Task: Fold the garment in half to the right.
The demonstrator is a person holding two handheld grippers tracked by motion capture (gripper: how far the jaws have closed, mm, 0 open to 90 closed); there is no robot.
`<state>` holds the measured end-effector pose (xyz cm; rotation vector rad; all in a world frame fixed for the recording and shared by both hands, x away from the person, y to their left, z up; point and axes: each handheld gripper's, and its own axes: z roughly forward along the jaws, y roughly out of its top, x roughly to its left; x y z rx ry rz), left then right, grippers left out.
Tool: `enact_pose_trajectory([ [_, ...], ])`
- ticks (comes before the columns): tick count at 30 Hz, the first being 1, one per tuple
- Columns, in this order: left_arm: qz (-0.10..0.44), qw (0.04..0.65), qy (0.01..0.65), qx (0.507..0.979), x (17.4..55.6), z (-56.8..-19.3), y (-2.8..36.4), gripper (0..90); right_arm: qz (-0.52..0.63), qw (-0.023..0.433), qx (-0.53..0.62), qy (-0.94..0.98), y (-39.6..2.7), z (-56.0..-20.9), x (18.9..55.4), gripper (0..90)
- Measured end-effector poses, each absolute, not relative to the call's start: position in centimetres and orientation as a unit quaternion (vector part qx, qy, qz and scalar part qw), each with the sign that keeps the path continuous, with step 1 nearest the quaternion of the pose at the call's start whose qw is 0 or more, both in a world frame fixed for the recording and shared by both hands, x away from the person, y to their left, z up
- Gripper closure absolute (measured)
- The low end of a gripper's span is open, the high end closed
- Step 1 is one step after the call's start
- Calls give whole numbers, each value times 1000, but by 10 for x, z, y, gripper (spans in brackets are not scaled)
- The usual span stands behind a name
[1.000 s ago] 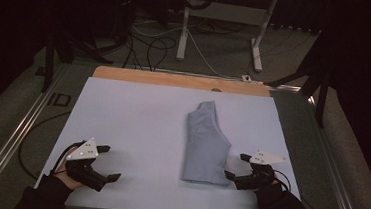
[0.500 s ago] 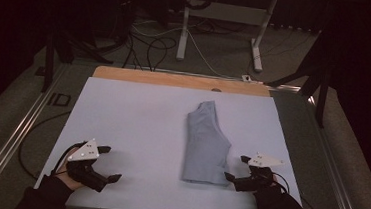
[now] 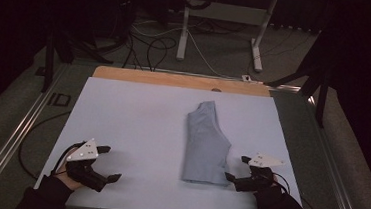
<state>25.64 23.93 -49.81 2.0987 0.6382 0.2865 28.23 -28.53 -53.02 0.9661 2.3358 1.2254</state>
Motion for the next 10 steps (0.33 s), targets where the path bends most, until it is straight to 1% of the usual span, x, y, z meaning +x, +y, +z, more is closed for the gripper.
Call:
enact_pose_trajectory([
  [10,117,448,258,848,256,-498,239,2,432,166,343,817,-287,-529,281,87],
])
